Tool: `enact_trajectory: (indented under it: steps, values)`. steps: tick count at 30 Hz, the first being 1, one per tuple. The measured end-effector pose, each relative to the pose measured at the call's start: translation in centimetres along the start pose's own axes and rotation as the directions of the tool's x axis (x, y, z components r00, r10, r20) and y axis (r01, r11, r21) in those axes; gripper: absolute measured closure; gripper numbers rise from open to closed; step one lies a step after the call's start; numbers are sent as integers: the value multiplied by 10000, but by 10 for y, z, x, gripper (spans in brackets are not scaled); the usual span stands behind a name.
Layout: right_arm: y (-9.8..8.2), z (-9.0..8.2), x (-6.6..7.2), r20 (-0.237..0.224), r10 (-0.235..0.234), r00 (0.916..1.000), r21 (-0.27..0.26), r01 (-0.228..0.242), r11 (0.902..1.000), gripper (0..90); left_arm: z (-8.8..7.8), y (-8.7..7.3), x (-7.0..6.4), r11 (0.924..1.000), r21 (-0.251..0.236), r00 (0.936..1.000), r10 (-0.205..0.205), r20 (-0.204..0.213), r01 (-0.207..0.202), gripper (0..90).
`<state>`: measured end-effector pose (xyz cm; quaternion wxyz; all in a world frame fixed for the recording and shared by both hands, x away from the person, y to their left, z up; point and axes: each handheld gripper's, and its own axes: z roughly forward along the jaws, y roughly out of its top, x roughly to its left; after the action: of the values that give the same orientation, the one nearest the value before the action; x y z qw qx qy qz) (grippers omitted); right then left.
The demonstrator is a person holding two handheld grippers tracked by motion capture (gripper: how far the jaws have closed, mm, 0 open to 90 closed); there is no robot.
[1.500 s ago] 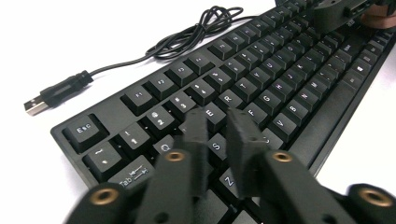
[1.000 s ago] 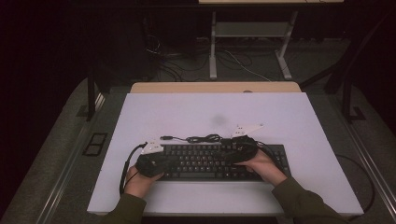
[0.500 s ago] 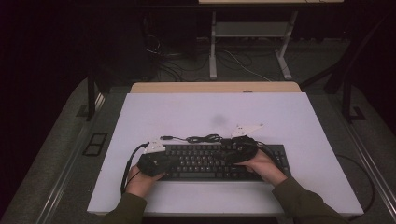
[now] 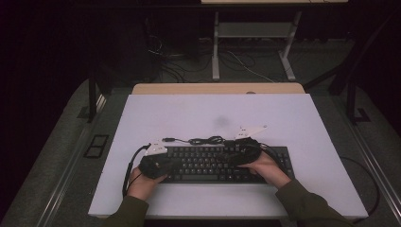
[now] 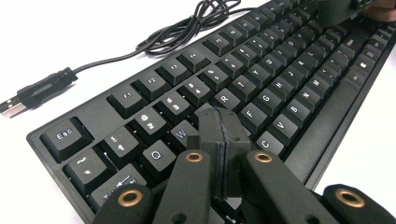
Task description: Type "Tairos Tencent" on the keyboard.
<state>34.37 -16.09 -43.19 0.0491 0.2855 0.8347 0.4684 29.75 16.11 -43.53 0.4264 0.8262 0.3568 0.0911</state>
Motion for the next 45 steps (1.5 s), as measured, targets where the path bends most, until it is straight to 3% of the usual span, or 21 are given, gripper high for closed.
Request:
enact_trajectory:
  steps: [12, 24, 45]
  values:
    - [0, -2, 0, 61, 8, 10000, 31, -8, 10000, 311, -2, 1, -1, 9998, -175, 9999, -30, 168, 33, 893]
    - [-1, -4, -2, 146, 19, 9999, 47, -19, 10000, 311, 3, 4, -16, 9995, -170, 9975, 273, 652, -262, 893]
    - [-1, -4, -2, 204, 46, 9998, 24, -47, 10000, 311, 16, 6, -40, 9962, 76, 9828, 838, 1644, -862, 893]
